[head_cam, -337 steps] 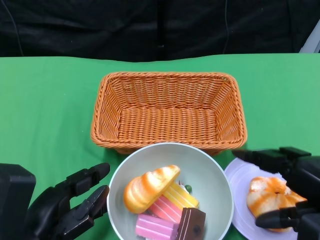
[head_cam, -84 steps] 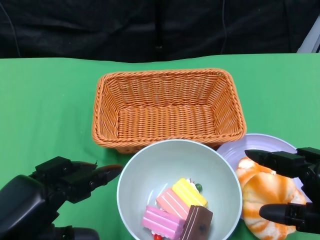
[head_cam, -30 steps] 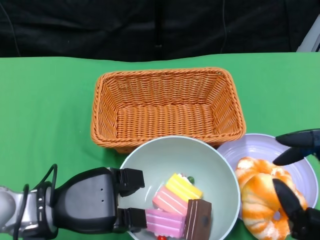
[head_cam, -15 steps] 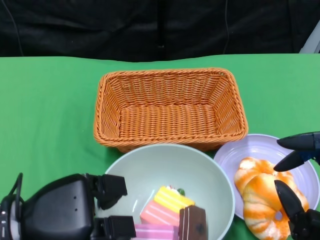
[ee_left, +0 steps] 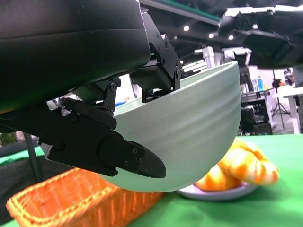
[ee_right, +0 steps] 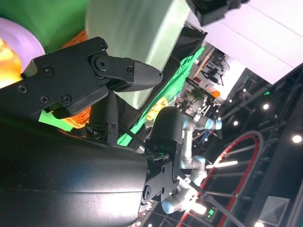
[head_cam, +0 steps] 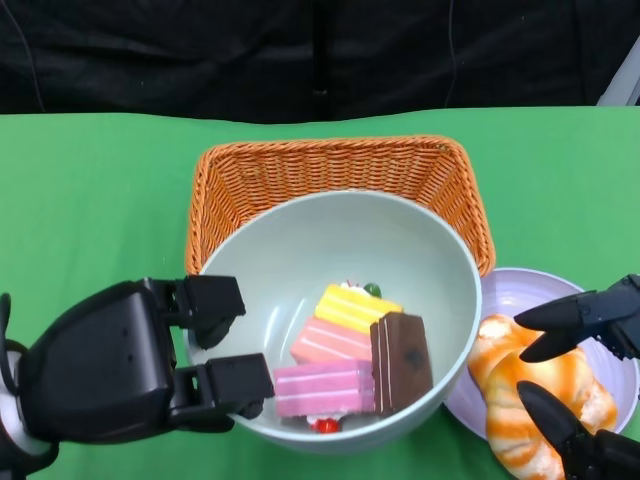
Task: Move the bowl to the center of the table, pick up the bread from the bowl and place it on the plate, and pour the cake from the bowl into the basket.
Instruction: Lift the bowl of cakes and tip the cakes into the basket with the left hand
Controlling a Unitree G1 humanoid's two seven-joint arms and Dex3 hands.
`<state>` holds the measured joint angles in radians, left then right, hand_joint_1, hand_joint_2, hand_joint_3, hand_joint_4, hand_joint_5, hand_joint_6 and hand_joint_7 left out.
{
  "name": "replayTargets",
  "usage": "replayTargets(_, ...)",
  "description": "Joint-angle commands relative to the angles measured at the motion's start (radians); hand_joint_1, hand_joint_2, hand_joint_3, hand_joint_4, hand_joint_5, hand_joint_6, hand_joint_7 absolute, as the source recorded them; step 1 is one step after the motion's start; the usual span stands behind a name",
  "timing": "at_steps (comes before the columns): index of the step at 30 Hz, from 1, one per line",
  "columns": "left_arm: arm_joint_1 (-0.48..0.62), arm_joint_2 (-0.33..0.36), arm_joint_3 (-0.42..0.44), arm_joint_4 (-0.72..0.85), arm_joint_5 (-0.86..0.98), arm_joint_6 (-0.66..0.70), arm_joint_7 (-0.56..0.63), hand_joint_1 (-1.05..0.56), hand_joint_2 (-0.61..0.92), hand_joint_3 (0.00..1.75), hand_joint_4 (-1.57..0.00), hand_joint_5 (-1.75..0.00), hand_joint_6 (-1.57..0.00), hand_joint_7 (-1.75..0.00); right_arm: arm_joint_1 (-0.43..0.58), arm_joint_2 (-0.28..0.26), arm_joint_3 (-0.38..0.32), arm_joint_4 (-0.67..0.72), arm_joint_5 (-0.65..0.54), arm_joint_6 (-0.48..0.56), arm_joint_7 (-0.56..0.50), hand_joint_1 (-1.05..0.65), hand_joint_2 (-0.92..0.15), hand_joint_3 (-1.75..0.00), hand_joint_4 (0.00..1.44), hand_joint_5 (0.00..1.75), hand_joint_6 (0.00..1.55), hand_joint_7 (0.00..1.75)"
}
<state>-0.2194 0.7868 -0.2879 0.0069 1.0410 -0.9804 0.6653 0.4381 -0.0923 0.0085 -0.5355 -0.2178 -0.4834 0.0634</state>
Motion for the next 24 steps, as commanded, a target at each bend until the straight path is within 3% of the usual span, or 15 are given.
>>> replayTargets(1, -0.024, -0.019, 0.043, -0.016, -0.067, 0.005, -0.038, -0.23, 0.57, 0.80, -0.98, -1.75, -0.70, -1.75, 0.011, -0.016, -0.003, 0.003, 0.015, 0.008, 0.007, -0.37, -0.76, -0.61, 0.44, 1.37, 0.20, 1.28)
replayTargets(2, -0.030, -0.034, 0.049, -0.009, -0.101, 0.010, -0.060, -0.25, 0.41, 1.05, -0.99, -1.75, -0.71, -1.75, 0.017, -0.020, -0.001, 0.003, 0.022, 0.012, 0.013, -0.35, -0.74, -0.64, 0.41, 1.39, 0.18, 1.29)
replayTargets(3, -0.034, -0.045, 0.055, -0.005, -0.126, 0.012, -0.079, -0.26, 0.32, 1.18, -0.99, -1.75, -0.71, -1.75, 0.020, -0.022, 0.001, 0.003, 0.027, 0.015, 0.018, -0.34, -0.72, -0.68, 0.40, 1.40, 0.17, 1.30)
replayTargets(8, -0.058, -0.137, 0.025, 0.074, -0.428, 0.040, -0.271, -0.19, 0.13, 1.59, -1.03, -1.75, -0.79, -1.75, 0.020, -0.033, 0.005, 0.028, 0.012, -0.011, 0.019, -0.31, -0.67, -0.73, 0.39, 1.43, 0.18, 1.31)
replayTargets(16, -0.074, -0.280, 0.031, 0.066, -0.768, 0.254, -0.601, -0.12, 0.17, 1.68, -1.02, -1.75, -0.83, -1.75, 0.014, -0.038, 0.010, 0.050, -0.002, -0.013, 0.019, -0.34, -0.67, -0.75, 0.37, 1.44, 0.20, 1.30)
replayTargets(21, -0.085, -0.383, 0.046, 0.082, -0.910, 0.365, -0.727, -0.09, 0.18, 1.74, -1.03, -1.75, -0.84, -1.74, 0.020, -0.037, 0.016, 0.058, -0.009, -0.025, 0.015, -0.32, -0.65, -0.75, 0.35, 1.43, 0.20, 1.32)
replayTargets(24, -0.084, -0.410, 0.066, 0.080, -0.925, 0.382, -0.766, -0.09, 0.17, 1.75, -1.03, -1.75, -0.85, -1.73, 0.020, -0.036, 0.016, 0.059, -0.011, -0.028, 0.013, -0.32, -0.65, -0.76, 0.36, 1.43, 0.20, 1.32)
